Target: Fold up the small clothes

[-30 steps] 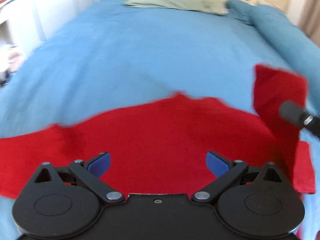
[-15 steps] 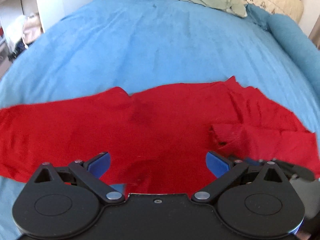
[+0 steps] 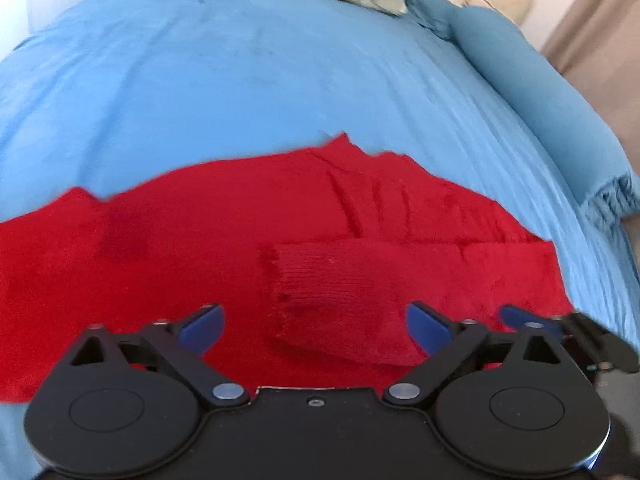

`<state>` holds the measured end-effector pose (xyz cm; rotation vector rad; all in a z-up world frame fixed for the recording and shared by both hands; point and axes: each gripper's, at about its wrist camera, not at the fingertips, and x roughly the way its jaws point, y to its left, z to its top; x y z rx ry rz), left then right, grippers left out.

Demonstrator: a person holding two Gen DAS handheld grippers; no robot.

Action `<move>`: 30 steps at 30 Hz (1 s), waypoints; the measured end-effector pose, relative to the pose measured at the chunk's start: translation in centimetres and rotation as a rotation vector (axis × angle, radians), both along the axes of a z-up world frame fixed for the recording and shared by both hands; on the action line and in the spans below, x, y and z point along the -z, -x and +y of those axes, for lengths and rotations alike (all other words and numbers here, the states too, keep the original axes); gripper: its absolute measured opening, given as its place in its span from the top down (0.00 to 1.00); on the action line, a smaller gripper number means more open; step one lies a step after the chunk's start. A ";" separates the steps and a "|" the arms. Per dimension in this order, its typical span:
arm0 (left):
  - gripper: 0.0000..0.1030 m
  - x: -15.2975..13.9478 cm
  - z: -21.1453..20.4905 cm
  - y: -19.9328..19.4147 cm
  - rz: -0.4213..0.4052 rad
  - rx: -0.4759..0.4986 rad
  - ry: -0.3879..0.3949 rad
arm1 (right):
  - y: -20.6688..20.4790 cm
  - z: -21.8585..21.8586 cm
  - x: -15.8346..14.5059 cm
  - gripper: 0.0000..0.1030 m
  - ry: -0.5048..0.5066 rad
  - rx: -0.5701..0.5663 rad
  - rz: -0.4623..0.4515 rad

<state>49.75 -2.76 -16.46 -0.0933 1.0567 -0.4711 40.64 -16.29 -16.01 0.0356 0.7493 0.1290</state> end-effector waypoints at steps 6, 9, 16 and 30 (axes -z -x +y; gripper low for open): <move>0.36 2.4 -1.5 -0.8 -0.004 -0.047 -0.019 | 2.3 -4.1 0.1 0.07 0.021 0.050 0.029; 0.42 2.8 -1.8 -1.0 -0.019 -0.069 -0.061 | 2.9 -5.2 0.8 0.07 0.013 0.074 0.052; 0.67 3.3 -3.0 -1.3 -0.039 -0.058 -0.130 | 2.8 -5.9 1.3 0.07 -0.002 0.100 0.050; 0.95 -1.1 -2.6 0.2 -0.195 -0.085 -0.199 | 2.4 -5.9 0.5 0.07 -0.008 0.120 0.024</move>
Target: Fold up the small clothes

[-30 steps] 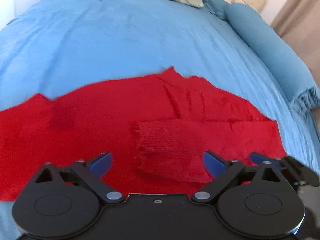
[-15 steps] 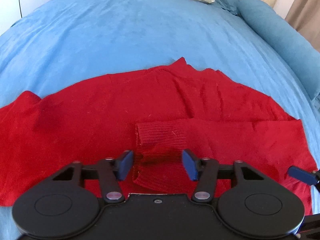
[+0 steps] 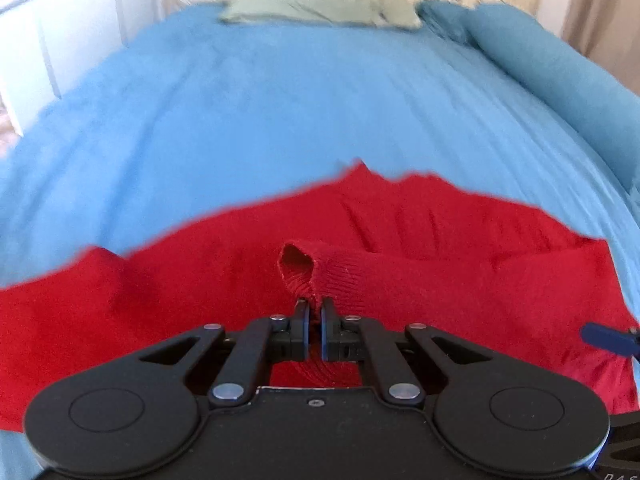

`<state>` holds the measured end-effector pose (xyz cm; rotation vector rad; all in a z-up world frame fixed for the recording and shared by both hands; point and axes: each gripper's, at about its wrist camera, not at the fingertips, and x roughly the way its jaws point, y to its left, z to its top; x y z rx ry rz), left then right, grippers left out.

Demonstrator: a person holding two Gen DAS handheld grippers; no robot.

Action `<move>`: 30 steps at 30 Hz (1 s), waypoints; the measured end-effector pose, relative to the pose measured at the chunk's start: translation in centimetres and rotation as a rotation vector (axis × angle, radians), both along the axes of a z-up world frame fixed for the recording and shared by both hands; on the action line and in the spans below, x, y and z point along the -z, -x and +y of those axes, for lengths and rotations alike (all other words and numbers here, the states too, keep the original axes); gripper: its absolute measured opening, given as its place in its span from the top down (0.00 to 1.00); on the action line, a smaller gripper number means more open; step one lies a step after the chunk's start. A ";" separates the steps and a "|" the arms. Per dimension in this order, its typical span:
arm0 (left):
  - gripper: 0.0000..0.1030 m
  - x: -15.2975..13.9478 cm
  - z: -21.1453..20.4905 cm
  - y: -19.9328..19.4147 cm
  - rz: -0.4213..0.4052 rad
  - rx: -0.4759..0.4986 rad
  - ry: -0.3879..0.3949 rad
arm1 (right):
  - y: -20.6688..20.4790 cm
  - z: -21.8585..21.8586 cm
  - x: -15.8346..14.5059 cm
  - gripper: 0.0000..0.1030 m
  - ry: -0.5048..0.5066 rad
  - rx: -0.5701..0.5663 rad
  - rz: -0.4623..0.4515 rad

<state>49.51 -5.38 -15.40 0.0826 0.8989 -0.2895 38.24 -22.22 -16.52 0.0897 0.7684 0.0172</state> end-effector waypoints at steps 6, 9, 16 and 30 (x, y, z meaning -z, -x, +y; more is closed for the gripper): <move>0.95 -1.0 4.0 -0.2 -0.027 -0.113 -0.055 | 0.3 0.4 -1.1 0.07 0.003 0.002 -0.015; 0.95 0.7 5.4 -0.4 0.002 -0.132 -0.067 | 0.3 0.4 -1.0 0.07 -0.004 0.001 -0.007; 0.94 2.6 6.0 -0.5 -0.037 -0.143 -0.117 | 0.6 -0.3 -0.1 0.07 -0.005 0.033 0.013; 0.08 -4.1 -4.7 3.0 -0.116 0.114 0.074 | 5.7 -7.1 -1.6 0.10 0.153 0.157 0.029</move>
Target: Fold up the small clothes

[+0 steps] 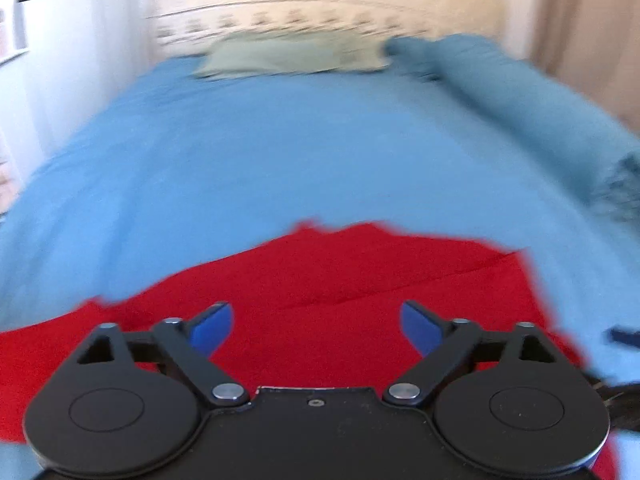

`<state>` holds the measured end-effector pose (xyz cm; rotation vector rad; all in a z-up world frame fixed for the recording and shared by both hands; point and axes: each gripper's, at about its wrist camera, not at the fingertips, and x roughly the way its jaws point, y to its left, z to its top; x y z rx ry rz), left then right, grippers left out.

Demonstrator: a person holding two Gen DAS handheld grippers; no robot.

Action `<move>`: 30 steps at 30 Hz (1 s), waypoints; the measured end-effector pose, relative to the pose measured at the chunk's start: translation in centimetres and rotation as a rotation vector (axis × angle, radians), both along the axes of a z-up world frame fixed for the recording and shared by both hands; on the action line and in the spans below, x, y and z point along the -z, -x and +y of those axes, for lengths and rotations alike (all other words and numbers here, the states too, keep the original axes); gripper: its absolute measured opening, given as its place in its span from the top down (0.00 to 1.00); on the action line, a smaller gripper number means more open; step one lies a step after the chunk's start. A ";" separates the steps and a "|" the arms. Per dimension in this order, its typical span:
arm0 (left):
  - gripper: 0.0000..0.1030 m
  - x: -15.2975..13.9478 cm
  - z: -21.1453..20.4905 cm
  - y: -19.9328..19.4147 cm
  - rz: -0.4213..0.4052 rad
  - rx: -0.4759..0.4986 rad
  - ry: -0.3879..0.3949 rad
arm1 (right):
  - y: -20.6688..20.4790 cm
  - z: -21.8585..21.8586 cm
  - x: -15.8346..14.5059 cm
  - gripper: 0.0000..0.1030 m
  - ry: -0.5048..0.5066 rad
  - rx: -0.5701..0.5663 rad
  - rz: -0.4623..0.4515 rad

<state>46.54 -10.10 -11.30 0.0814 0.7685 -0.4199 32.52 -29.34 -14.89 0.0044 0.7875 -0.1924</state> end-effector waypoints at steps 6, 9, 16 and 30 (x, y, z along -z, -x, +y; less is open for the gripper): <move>0.08 2.1 -10.1 -1.1 0.019 0.156 0.046 | 1.5 -3.0 2.5 0.25 0.096 0.025 0.036; 0.09 3.7 -13.2 -1.4 0.039 0.191 0.043 | 1.4 -3.1 4.2 0.34 0.143 0.000 0.035; 0.09 5.8 -15.7 -0.7 0.048 0.199 0.005 | -0.2 -1.5 6.4 0.39 0.219 -0.048 -0.055; 0.08 8.7 -16.9 -2.5 0.087 0.145 -0.028 | 1.4 -3.1 8.0 0.81 0.116 0.071 -0.101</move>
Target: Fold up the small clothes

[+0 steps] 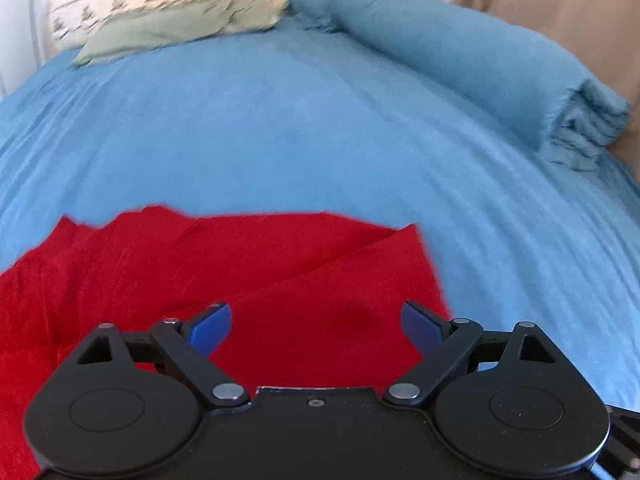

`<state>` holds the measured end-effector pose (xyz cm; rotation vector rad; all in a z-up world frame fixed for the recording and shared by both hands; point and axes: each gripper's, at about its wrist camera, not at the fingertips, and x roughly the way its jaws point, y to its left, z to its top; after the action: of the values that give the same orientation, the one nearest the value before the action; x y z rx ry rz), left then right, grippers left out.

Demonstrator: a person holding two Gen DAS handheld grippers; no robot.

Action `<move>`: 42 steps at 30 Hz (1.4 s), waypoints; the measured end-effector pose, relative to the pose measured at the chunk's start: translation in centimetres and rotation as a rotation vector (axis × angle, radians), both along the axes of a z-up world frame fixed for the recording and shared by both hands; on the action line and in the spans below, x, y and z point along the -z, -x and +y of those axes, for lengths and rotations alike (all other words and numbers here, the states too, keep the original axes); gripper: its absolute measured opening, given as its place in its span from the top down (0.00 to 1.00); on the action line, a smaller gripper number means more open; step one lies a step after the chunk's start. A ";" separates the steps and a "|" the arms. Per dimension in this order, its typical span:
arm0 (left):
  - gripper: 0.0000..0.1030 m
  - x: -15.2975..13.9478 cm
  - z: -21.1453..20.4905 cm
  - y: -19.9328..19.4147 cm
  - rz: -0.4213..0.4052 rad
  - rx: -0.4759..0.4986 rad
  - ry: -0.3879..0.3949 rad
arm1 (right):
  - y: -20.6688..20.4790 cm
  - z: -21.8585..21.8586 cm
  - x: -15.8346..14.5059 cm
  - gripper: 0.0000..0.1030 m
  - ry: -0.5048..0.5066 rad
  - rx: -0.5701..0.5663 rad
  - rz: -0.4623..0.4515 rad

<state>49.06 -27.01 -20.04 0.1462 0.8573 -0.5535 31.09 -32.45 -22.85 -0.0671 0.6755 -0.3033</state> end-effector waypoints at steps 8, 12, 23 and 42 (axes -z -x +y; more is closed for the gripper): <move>0.08 -1.1 2.2 -1.2 0.015 -0.086 0.028 | 0.8 -0.7 -2.3 0.73 -0.101 -0.023 0.022; 0.08 -2.4 5.0 -0.9 -0.030 -0.151 0.032 | 1.0 1.9 -5.6 0.16 -0.049 -0.154 -0.118; 0.08 -1.3 12.0 -1.3 0.001 -0.260 -0.042 | -0.6 -0.2 -1.2 0.19 -0.234 -0.043 -0.018; 0.08 -0.5 24.4 1.5 0.021 -0.408 -0.102 | -5.8 1.9 -2.2 0.03 -0.256 -0.108 -0.028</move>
<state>47.58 -2.65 -19.59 0.0549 0.9066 -0.1296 36.86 -30.58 -20.65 0.1443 0.6759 -0.1119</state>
